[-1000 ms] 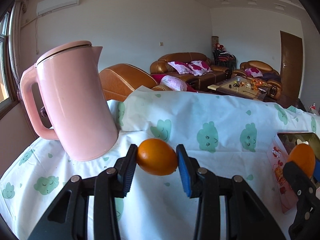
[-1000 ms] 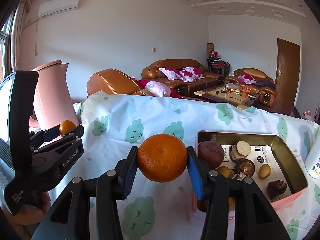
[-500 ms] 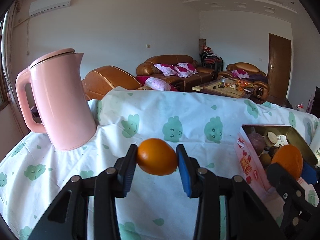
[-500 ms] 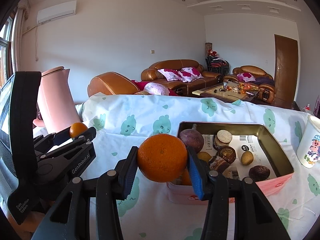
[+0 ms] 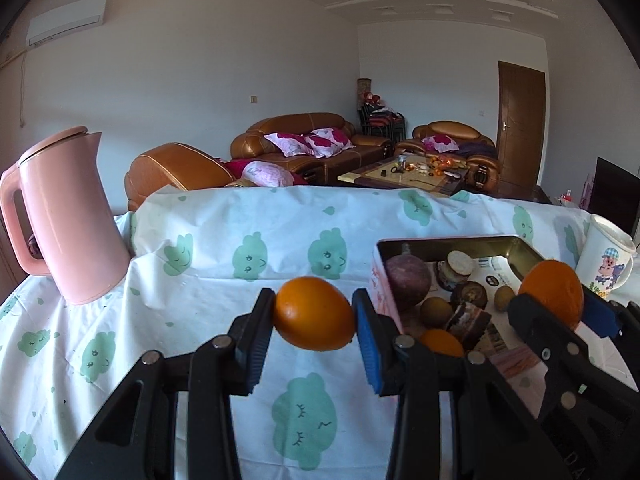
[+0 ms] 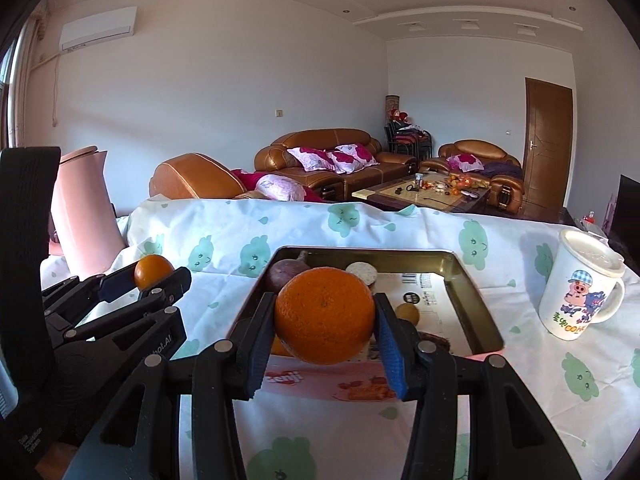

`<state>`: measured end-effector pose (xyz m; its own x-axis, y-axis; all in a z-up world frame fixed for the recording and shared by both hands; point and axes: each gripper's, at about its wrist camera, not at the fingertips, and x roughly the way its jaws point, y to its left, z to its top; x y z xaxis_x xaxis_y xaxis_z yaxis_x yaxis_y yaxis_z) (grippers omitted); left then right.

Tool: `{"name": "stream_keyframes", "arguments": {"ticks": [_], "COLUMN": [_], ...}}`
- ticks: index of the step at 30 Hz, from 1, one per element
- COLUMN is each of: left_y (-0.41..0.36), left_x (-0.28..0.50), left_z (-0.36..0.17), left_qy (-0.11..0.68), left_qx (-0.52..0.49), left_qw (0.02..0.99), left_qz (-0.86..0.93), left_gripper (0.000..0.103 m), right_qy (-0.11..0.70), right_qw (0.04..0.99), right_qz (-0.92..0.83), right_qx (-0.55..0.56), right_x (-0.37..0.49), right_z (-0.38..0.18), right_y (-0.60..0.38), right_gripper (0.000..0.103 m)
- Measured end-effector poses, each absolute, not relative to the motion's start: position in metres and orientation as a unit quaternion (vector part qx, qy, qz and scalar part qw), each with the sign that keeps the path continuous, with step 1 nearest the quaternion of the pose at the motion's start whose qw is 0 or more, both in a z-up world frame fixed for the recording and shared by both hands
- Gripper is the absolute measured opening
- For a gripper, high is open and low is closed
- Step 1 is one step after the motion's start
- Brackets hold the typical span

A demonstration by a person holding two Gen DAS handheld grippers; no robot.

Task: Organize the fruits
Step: 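Carry both held oranges over the tin, then lower both oranges into the tin and open both tools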

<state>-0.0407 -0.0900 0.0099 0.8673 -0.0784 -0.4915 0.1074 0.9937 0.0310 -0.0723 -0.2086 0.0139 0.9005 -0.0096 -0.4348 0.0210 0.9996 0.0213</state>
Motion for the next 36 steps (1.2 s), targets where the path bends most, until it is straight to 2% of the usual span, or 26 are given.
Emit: {"name": "stream_keyframes", "arguments": {"ticks": [21,36], "left_y": [-0.179,-0.189], "left_x": [-0.029,0.001], "left_z": [0.01,0.013], "left_qy": [0.265,0.28], "left_qx": [0.032,0.008], "left_qw": [0.955,0.951], "left_qz": [-0.128,-0.132], "left_gripper": [0.041,0.041], "right_qy": [0.208,0.205], "right_qw": [0.973,0.969], "right_qz": [-0.094,-0.121], "right_qx": [0.042,0.066], "right_x": [-0.07,-0.064], "right_z": [0.025,0.03], "right_y": [-0.292,-0.323], "right_gripper": [0.05,0.05]}}
